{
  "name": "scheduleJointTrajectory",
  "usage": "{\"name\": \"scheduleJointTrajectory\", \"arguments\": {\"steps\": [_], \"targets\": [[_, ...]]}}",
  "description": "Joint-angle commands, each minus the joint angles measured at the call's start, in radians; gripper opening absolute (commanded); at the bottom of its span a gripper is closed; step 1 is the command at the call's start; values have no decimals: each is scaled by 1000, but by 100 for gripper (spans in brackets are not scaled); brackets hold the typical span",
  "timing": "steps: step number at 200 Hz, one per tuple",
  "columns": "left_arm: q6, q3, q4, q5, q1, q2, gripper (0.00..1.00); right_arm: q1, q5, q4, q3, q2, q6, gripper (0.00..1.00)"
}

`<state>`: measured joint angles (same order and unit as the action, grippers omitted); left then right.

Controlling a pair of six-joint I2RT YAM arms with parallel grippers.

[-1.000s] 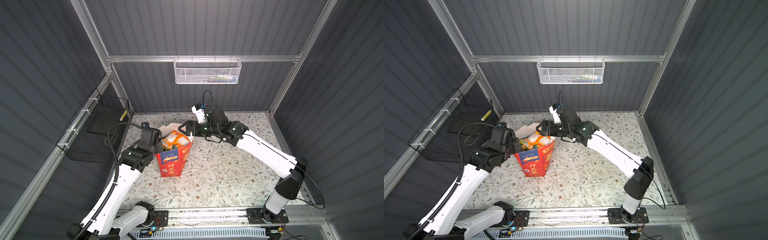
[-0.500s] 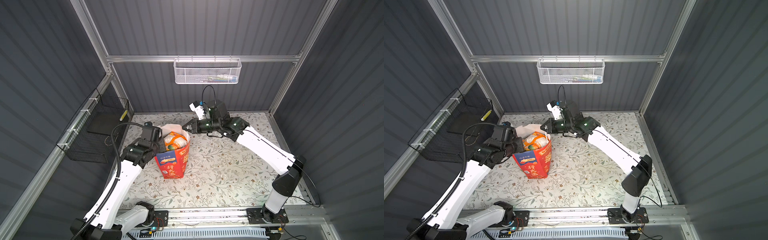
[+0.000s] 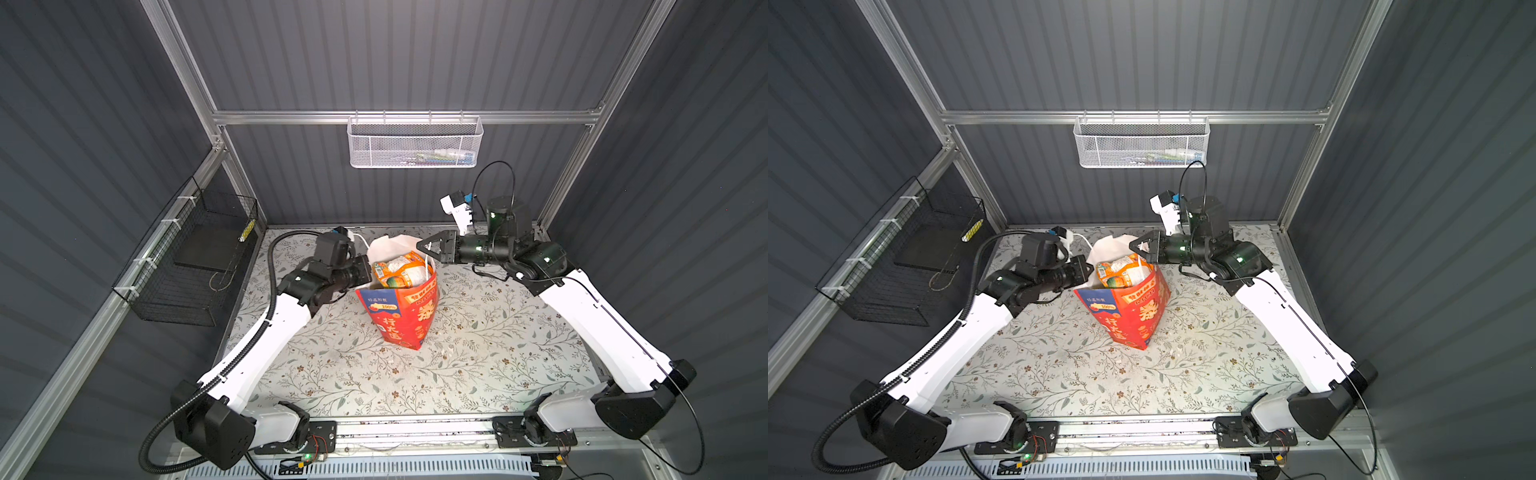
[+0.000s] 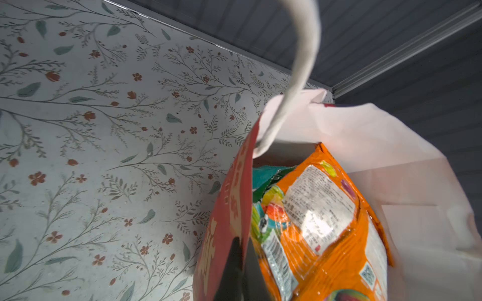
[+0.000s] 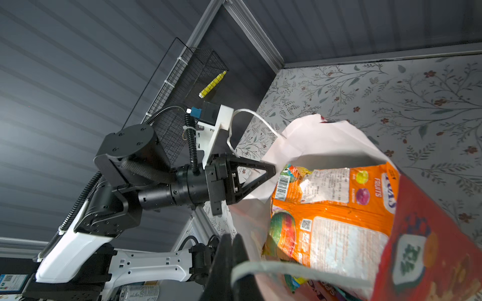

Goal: Place the snacks into the paper bag
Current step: Place the paper bag at the center of the table.

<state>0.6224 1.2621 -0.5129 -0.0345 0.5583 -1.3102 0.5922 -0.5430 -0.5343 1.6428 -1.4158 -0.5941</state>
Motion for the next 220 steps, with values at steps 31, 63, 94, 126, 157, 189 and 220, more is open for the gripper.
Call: {"name": "scheduleJointTrajectory", "arguments": {"steps": [31, 63, 94, 126, 157, 189, 220], "targets": [[2, -17, 199, 218, 169, 35, 0, -37, -103, 84, -11, 1, 44, 0], [-22, -55, 183, 258, 177, 72, 28, -73, -127, 124, -101, 43, 19, 0], [-124, -62, 88, 366, 176, 156, 62, -102, -137, 127, -166, 86, 23, 0], [-199, 30, -65, 361, 174, 151, 75, -125, -150, 108, -189, 111, 33, 0], [-251, 219, -247, 250, 146, 28, 79, -134, -161, 92, -201, 125, 43, 0], [-263, 292, -301, 163, 83, -36, 73, -142, -168, 77, -218, 142, 52, 1], [-249, 281, -285, 164, 37, -8, 70, -149, -166, 66, -247, 169, 64, 2]]}}
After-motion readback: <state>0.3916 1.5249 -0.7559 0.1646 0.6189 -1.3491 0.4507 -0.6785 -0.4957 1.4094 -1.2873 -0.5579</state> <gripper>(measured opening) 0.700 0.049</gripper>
